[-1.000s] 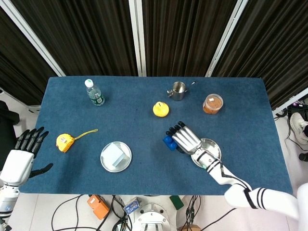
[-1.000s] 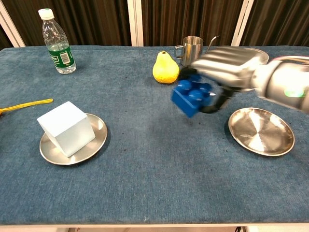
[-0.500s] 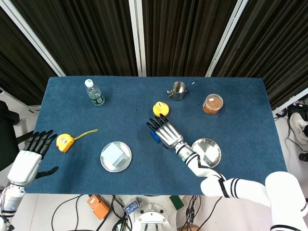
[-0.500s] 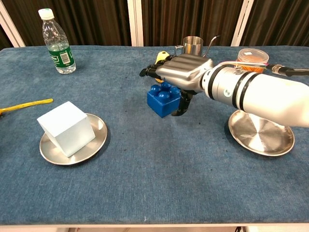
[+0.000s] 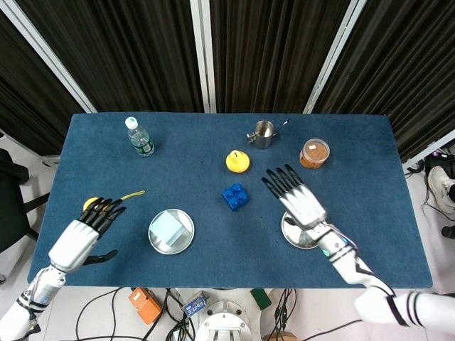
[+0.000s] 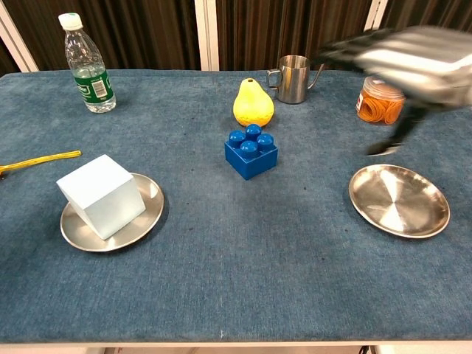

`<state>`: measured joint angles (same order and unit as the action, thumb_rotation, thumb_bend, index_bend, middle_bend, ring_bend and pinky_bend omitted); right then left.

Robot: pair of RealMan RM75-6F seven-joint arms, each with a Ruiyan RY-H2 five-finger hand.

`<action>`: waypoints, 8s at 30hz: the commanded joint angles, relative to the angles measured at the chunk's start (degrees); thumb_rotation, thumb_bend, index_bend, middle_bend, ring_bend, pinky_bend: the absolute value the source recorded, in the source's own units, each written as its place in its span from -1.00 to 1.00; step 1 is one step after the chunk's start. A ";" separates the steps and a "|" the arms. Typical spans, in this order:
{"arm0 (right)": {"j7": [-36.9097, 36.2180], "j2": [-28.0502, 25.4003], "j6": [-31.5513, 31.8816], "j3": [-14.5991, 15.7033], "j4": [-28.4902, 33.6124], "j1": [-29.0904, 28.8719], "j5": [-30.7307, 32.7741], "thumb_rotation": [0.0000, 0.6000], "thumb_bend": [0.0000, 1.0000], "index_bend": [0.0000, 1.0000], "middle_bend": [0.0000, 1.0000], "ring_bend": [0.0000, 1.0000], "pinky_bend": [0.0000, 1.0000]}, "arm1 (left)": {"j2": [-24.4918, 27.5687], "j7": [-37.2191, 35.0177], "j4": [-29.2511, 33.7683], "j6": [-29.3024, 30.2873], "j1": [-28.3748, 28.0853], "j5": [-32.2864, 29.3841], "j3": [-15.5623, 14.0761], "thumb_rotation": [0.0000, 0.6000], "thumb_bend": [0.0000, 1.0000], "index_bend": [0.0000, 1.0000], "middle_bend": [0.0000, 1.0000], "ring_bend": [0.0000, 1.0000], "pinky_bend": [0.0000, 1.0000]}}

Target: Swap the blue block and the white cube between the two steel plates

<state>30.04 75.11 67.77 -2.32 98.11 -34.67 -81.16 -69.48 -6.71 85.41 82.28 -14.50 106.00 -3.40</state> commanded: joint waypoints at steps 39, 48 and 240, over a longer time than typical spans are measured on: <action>-28.49 -12.58 18.92 7.98 -6.70 24.77 -13.83 1.00 -0.76 -1.00 -1.00 -1.00 -1.00 | -14.38 28.30 11.64 -24.62 -17.79 -16.69 7.72 1.00 -0.22 0.21 0.02 -0.11 0.05; -31.62 -14.22 19.06 6.41 -6.38 25.55 -12.71 1.00 -0.76 -1.00 -1.00 -1.00 -1.00 | -26.72 27.66 7.60 -31.23 -24.35 -22.08 10.71 1.00 -0.25 0.21 0.01 -0.11 0.05; -14.03 1.76 -11.74 1.80 -9.27 2.89 -1.38 1.00 0.17 -0.84 -0.45 -0.52 -0.33 | 5.84 23.49 12.04 2.55 4.37 -15.56 -1.78 1.00 -0.91 -0.80 -0.95 -1.00 -0.66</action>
<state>16.50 76.39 55.80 -0.89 89.40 -31.85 -81.91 -63.60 16.79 97.48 84.86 -10.15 90.41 -5.21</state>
